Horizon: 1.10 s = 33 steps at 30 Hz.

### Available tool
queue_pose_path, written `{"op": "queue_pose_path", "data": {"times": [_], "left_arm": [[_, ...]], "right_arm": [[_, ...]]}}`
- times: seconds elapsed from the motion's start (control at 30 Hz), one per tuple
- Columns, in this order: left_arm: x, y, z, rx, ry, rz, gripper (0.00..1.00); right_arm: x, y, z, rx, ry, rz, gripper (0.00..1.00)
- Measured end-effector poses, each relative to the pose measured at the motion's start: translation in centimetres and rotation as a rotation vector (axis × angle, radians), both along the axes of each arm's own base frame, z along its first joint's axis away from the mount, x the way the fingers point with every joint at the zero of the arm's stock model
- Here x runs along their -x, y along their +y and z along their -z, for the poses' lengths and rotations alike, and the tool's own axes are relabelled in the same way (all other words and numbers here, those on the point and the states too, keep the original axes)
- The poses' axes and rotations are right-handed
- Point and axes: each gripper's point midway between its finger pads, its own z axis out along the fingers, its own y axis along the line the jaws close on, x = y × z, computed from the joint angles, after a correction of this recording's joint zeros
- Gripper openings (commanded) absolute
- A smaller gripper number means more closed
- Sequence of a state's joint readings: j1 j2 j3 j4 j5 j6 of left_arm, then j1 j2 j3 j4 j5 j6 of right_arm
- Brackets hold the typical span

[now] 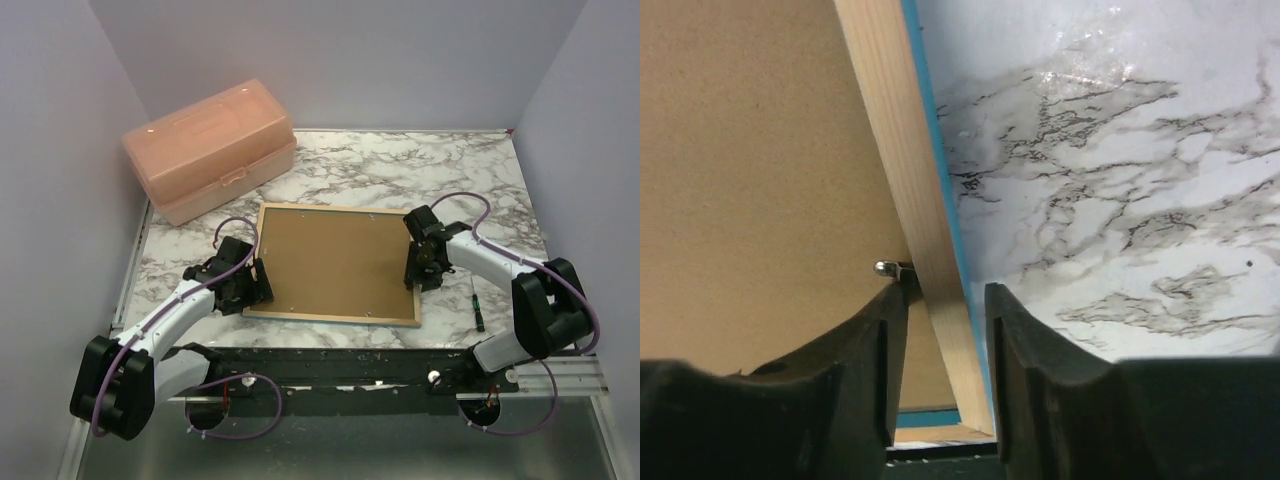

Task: Put the photo into the frame
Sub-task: Install the photo frame at the center of the board.

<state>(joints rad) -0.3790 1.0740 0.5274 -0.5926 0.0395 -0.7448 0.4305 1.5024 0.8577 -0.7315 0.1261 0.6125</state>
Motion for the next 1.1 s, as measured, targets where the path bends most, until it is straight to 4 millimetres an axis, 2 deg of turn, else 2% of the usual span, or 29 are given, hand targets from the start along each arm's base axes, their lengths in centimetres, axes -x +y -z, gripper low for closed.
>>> {"op": "queue_pose_path", "data": {"times": [0.03, 0.07, 0.13, 0.17, 0.33, 0.47, 0.6, 0.7, 0.87, 1.1], "left_arm": [[0.0, 0.0, 0.0, -0.001, 0.0, 0.0, 0.8], [0.0, 0.0, 0.0, -0.002, 0.0, -0.001, 0.8], [0.0, 0.1, -0.2, -0.008, 0.001, -0.003, 0.8], [-0.1, 0.2, -0.3, -0.015, 0.001, -0.006, 0.8], [-1.3, 0.6, -1.2, -0.051, -0.018, -0.023, 0.8], [-2.5, 0.4, -1.3, -0.07, -0.014, -0.014, 0.8], [-3.0, -0.2, -0.3, -0.066, 0.013, 0.016, 0.8], [-3.0, -0.6, 0.4, -0.057, 0.035, 0.046, 0.8], [-2.9, -1.5, 0.1, -0.023, 0.028, 0.09, 0.8], [-1.0, -3.6, -0.7, 0.048, 0.003, 0.171, 0.79]], "right_arm": [[-0.1, 0.1, -0.1, -0.007, -0.005, 0.013, 0.72], [-0.1, 0.2, -0.1, -0.015, -0.009, 0.023, 0.82], [-0.1, 0.4, -0.4, -0.029, -0.02, 0.035, 0.93], [-0.1, 0.4, -0.6, -0.037, -0.029, 0.041, 0.94], [-0.8, 0.8, -1.4, -0.1, -0.074, 0.066, 0.95], [-1.0, 1.1, -0.4, -0.156, -0.056, 0.09, 0.95], [-1.1, 1.9, 0.2, -0.196, -0.036, 0.084, 0.95], [-1.2, 2.2, 0.1, -0.215, -0.036, 0.087, 0.95], [-1.3, 2.5, -0.2, -0.237, -0.049, 0.092, 0.95], [-0.9, 0.5, -0.9, -0.173, -0.081, 0.129, 0.95]]}}
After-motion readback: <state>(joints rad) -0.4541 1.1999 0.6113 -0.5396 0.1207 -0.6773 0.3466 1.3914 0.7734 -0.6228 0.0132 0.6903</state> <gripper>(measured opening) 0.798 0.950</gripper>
